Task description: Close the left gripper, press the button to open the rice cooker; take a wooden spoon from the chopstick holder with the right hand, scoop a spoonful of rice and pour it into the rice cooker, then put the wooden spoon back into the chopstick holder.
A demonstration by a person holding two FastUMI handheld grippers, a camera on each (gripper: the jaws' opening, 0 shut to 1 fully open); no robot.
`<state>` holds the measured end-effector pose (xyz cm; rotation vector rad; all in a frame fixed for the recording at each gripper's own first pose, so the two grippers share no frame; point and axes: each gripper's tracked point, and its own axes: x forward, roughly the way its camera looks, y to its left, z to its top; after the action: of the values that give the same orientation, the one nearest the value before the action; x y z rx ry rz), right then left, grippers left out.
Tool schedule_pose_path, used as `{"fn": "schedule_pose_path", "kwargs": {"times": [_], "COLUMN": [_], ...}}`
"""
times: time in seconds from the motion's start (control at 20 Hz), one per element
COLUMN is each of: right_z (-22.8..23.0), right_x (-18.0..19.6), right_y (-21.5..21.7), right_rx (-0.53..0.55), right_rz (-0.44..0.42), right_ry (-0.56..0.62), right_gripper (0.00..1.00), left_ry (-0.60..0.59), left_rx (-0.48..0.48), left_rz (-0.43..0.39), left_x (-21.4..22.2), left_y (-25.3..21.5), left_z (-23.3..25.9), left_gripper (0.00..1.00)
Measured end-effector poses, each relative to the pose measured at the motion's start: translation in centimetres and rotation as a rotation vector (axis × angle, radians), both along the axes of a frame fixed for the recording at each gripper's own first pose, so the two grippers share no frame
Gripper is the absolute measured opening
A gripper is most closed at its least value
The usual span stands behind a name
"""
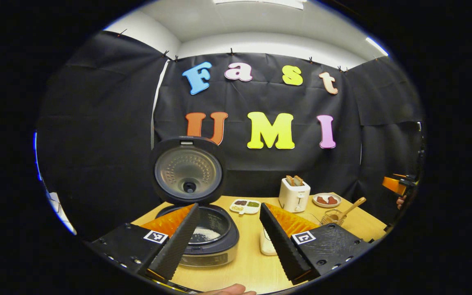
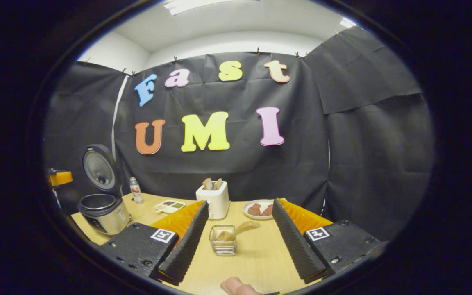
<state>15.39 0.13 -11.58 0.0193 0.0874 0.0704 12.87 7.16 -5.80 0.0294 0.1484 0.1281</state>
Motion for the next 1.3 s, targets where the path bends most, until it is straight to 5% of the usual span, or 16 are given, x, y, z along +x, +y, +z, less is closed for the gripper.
{"fn": "schedule_pose_path", "kwargs": {"times": [0.1,0.25,0.3,0.5,0.55,0.6,0.65,0.7,0.8,1.05,1.3], "right_z": [-0.4,-1.5,-1.9,-2.8,-3.0,-3.1,-3.1,-3.2,-3.3,-2.9,-2.8], "right_x": [-0.9,-1.9,-2.0,-2.1,-2.1,-2.2,-2.3,-2.4,-2.5,-3.4,-3.8], "right_y": [-0.4,-0.2,-0.1,-0.2,-0.3,-0.3,-0.2,-0.2,-0.1,0.0,-0.6], "right_rx": [0.000,0.003,0.005,-0.016,-0.015,-0.009,-0.004,-0.001,0.004,0.030,0.045], "right_rz": [0.002,0.029,0.038,0.061,0.061,0.064,0.070,0.074,0.081,0.085,0.070], "right_ry": [0.016,0.041,0.049,0.057,0.056,0.057,0.059,0.061,0.058,0.031,0.010], "right_gripper": [1.00,0.94,1.00,1.00,0.94,1.00,0.94,1.00,0.94,1.00,0.94], "left_ry": [-0.017,-0.066,-0.078,-0.166,-0.171,-0.175,-0.178,-0.179,-0.181,-0.171,-0.062], "left_rx": [0.012,0.044,0.055,0.072,0.058,0.048,0.042,0.039,0.040,0.054,0.035], "left_rz": [0.017,0.033,0.032,0.041,0.054,0.069,0.086,0.100,0.137,0.237,0.249], "left_x": [1.1,3.3,4.2,8.1,9.1,9.9,10.9,12.3,14.7,20.0,22.5], "left_y": [1.2,2.9,3.3,5.2,5.9,6.7,7.6,8.6,10.7,16.1,17.0], "left_z": [1.7,5.2,6.1,10.2,10.6,10.7,11.0,11.2,11.2,10.4,6.6], "left_gripper": [0.95,0.94,0.94,0.95,0.96,0.96,0.96,0.96,0.95,0.96,0.94]}}
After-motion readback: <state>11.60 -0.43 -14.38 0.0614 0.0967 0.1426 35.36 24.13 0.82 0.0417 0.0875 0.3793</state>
